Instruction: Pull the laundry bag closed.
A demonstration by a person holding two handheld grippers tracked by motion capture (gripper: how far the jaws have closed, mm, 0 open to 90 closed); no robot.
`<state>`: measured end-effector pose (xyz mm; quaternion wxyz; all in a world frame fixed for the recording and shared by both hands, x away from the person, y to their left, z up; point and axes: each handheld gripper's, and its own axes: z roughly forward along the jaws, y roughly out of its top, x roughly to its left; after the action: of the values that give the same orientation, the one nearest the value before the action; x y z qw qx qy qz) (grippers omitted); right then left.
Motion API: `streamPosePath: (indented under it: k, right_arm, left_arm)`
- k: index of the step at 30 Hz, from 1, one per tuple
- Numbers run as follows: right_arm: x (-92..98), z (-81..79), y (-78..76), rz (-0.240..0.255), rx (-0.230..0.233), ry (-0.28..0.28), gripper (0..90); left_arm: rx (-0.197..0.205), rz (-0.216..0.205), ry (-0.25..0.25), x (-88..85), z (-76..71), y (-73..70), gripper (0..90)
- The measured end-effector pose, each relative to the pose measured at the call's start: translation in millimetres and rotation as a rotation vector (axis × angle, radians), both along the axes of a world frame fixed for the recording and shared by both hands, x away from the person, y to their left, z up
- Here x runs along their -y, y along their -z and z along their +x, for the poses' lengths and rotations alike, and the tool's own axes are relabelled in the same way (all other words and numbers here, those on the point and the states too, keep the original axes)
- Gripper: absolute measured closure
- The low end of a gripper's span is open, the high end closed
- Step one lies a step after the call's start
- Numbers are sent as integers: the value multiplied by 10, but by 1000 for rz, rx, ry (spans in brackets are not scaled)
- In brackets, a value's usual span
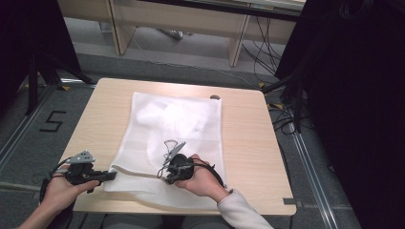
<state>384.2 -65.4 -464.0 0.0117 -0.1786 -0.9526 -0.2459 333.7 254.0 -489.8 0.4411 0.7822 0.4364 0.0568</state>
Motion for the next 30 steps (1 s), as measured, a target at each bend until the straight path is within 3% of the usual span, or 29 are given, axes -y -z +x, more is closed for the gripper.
streamPosePath:
  k: [30]
  right_arm:
    - [202,-18,-45,20,-5,14,827]
  left_arm:
    - [-14,20,10,-8,3,-10,858]
